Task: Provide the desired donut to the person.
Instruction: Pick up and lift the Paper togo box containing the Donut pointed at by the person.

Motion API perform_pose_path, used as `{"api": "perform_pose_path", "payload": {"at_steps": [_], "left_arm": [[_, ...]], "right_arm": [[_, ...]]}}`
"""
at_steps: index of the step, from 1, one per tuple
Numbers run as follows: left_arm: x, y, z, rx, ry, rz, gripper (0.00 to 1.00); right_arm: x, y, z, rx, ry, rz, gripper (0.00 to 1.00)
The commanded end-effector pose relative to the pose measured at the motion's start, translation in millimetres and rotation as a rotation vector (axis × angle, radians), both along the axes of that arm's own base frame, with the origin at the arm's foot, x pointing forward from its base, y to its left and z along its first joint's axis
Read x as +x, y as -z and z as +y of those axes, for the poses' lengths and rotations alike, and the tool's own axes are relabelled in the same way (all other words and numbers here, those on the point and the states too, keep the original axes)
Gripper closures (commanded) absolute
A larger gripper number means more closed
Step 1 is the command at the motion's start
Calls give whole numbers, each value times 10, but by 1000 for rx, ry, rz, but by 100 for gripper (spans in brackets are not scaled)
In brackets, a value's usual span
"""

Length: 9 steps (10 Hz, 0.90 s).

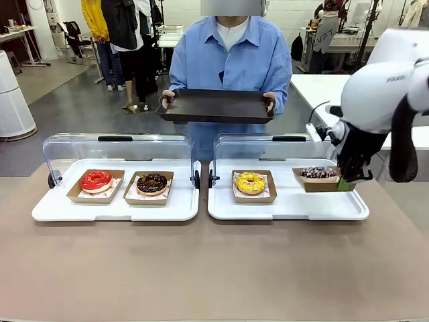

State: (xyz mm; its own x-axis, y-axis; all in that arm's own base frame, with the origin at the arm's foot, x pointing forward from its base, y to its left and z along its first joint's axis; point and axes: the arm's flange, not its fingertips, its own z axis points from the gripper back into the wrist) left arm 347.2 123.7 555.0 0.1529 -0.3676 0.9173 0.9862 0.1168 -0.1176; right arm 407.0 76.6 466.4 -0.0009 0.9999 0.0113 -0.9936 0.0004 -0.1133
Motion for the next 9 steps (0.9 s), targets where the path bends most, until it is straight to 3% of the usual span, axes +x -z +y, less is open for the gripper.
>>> {"api": "perform_pose_path", "payload": {"at_steps": [1,5,7,9], "left_arm": [[-7,-16,6,-3,4,-6,0],[-7,-16,6,-3,4,-6,0],[-7,-16,6,-3,4,-6,0],[-7,-16,6,-3,4,-6,0]], "right_arm": [[-167,-383,52,-57,45,-36,100],[-343,-1445,322,-78,83,-80,100],[-134,-1744,420,-47,100,-73,100],[137,-1861,488,-12,90,-56,100]]}}
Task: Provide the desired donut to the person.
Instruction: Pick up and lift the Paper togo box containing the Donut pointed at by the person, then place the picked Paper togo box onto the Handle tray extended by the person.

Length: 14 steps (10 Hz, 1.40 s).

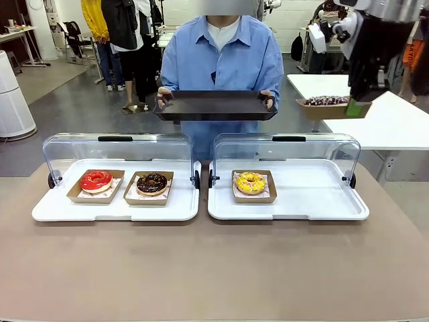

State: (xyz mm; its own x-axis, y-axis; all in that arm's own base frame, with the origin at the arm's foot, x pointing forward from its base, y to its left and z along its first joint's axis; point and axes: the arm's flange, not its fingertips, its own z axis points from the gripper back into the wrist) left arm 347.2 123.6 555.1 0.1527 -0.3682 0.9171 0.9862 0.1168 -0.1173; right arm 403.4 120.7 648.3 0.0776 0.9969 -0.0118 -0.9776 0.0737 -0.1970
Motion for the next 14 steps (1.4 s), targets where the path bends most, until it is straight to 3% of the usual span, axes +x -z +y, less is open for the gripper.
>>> {"api": "perform_pose_path", "payload": {"at_steps": [1,2,3,14], "left_arm": [[-7,-14,7,-4,4,-6,0],[-7,-14,7,-4,4,-6,0],[-7,-14,7,-4,4,-6,0],[-7,-14,7,-4,4,-6,0]], "right_arm": [[273,-20,61,26,-10,41,100],[370,89,53,15,-44,41,100],[170,19,34,3,0,12,100],[170,19,34,3,0,12,100]]}}
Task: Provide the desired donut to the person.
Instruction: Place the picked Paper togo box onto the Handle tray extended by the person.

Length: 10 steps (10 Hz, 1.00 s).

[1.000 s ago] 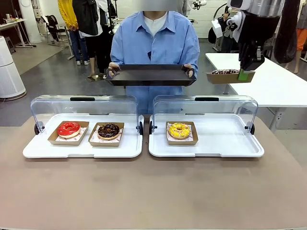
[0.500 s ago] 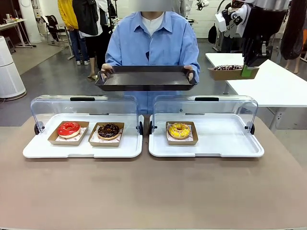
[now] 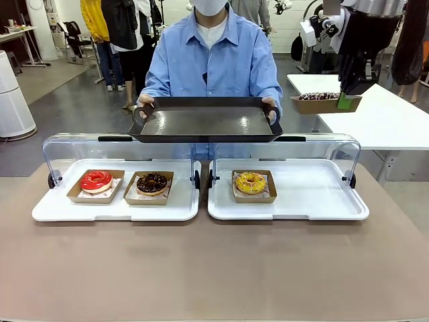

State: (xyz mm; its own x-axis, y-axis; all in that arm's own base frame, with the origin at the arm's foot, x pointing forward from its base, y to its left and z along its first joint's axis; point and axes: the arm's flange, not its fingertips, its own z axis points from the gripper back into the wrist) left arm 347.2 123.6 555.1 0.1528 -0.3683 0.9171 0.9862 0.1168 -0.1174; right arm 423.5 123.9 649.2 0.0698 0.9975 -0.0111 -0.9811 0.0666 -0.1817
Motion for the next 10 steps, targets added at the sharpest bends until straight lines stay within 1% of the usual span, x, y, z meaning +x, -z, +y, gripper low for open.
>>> {"api": "perform_pose_path", "payload": {"at_steps": [1,4,5,6,7,8,9,10], "left_arm": [[-7,-14,7,-4,4,-6,0],[-7,-14,7,-4,4,-6,0],[-7,-14,7,-4,4,-6,0],[-7,-14,7,-4,4,-6,0],[-7,-14,7,-4,4,-6,0],[-7,-14,7,-4,4,-6,0],[-7,-14,7,-4,4,-6,0],[-7,-14,7,-4,4,-6,0]], "right_arm": [[-31,29,1,2,7,-3,100],[0,0,0,0,0,0,99],[-83,-231,159,-1,-29,-59,99],[-101,-346,328,-6,-39,-93,99],[-100,-432,496,-5,-56,-108,99],[-90,-500,709,1,-102,-146,99],[-35,-528,896,6,-108,-165,99],[41,-499,1079,11,-98,-155,99]]}}
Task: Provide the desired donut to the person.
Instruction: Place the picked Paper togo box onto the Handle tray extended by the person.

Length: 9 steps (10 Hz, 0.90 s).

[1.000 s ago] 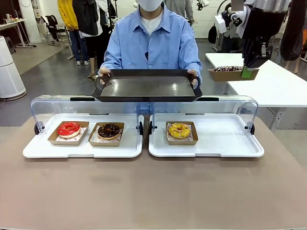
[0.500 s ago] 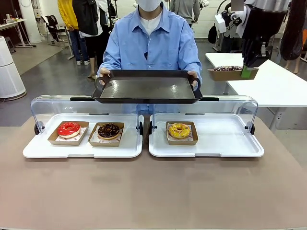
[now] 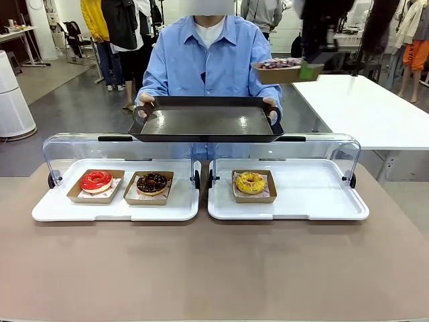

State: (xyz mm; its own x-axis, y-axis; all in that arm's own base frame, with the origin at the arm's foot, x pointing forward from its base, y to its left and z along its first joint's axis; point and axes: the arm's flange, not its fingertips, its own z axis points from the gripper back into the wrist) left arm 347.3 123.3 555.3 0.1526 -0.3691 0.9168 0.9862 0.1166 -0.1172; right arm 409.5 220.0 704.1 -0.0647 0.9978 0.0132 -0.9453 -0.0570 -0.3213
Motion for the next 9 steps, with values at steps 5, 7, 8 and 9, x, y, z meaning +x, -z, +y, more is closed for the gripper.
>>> {"api": "perform_pose_path", "payload": {"at_steps": [5,7,8,9], "left_arm": [[-8,-13,9,-5,4,-6,0],[-8,-13,9,-5,4,-6,0],[-8,-13,9,-5,4,-6,0],[-8,-13,9,-5,4,-6,0]], "right_arm": [[693,614,573,-12,109,57,99],[839,808,549,13,106,74,99],[896,893,526,24,86,91,99],[957,972,495,31,77,109,99]]}}
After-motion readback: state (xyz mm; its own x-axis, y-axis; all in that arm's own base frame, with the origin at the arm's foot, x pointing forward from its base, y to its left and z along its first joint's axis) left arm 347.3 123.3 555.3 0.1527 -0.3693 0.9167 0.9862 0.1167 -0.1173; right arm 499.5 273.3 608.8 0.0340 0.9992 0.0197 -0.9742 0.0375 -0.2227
